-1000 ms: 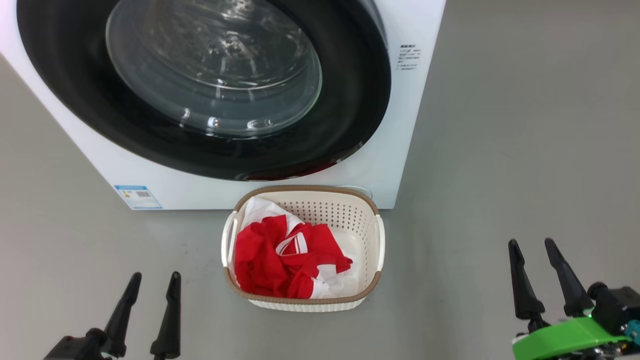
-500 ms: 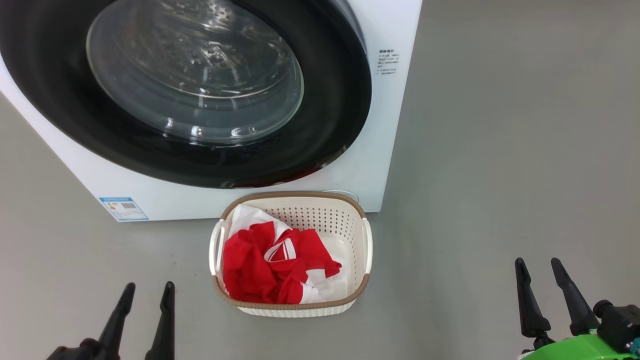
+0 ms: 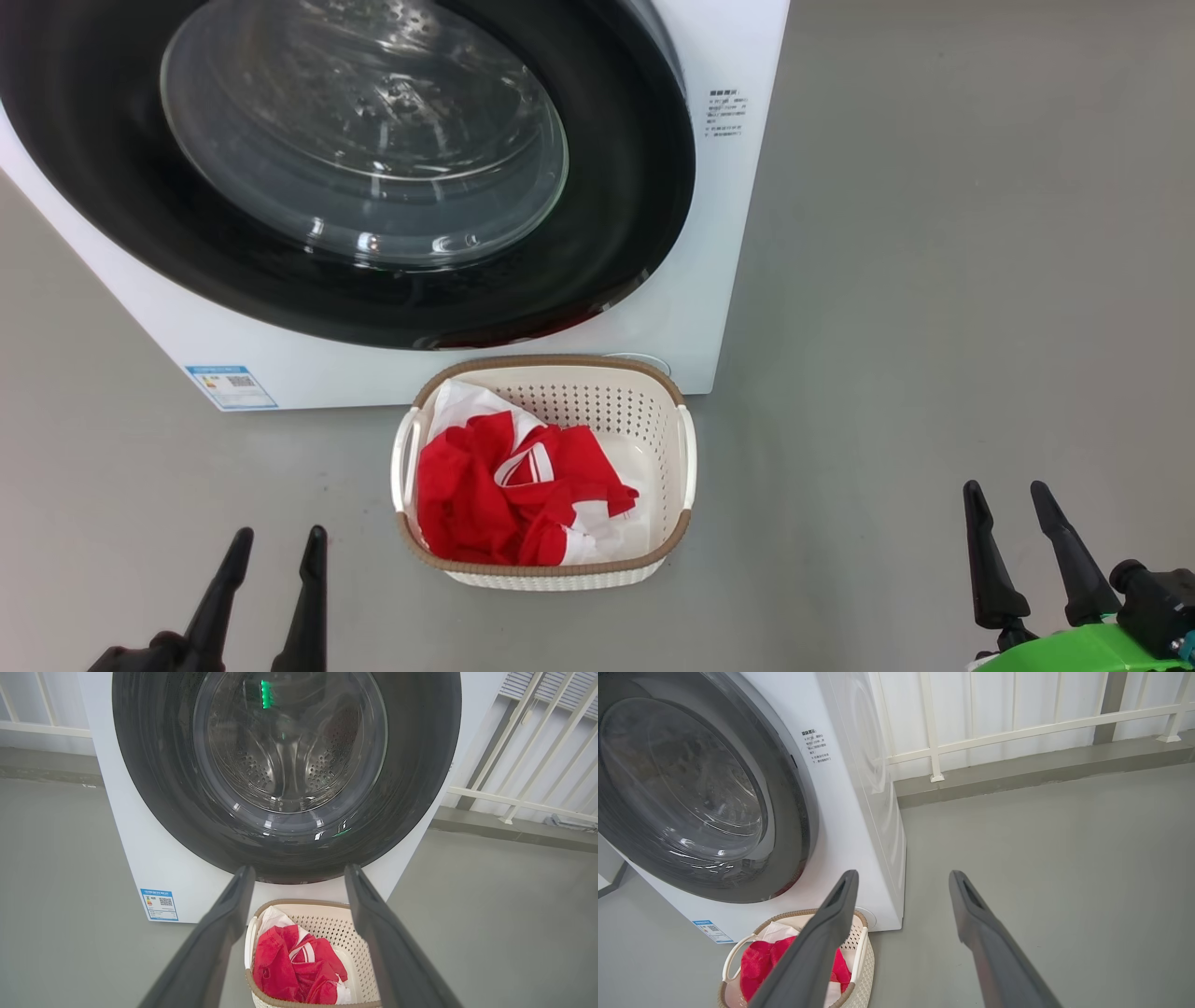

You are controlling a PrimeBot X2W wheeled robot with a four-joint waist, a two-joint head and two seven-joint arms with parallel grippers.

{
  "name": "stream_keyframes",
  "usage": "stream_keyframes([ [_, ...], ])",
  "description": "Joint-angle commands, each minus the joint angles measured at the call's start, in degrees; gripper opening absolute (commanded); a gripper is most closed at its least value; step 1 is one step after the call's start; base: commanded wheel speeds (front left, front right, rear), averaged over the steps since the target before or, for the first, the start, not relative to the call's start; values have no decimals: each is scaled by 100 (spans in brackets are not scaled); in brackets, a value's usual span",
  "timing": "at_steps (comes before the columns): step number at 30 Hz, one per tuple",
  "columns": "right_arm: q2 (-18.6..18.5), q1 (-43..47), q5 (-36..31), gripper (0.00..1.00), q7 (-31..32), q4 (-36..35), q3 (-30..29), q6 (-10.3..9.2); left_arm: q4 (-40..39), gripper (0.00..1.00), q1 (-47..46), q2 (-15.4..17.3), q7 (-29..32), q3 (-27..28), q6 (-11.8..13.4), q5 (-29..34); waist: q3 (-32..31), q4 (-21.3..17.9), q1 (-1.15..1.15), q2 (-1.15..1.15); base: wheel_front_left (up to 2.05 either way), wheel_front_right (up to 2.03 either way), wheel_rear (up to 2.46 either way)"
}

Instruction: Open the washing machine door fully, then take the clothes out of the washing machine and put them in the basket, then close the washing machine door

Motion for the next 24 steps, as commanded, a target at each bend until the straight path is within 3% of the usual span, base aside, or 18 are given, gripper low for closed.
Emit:
stream_keyframes([
  [1, -79, -118, 26, 100, 4, -147, 124, -3, -147, 100, -128, 97, -52, 203, -32, 51, -4, -1, 0, 0, 0, 0, 0],
  [14, -79, -117, 35, 100, 4, -140, 124, -3, -110, 100, -108, 88, -52, 191, -32, -41, -10, -7, 0, 0, 0, 0, 0],
  [15, 1, -1, 2, 0, 0, 7, 0, 0, 20, 0, 0, -3, 1, -12, 0, -33, -10, -7, 0, 0, 0, 0, 0],
  [24, 62, -8, 286, 0, 71, 214, 17, 1, 239, 0, -14, -120, 101, -51, 7, -316, -34, -20, 7, 0, 0, 0, 0],
])
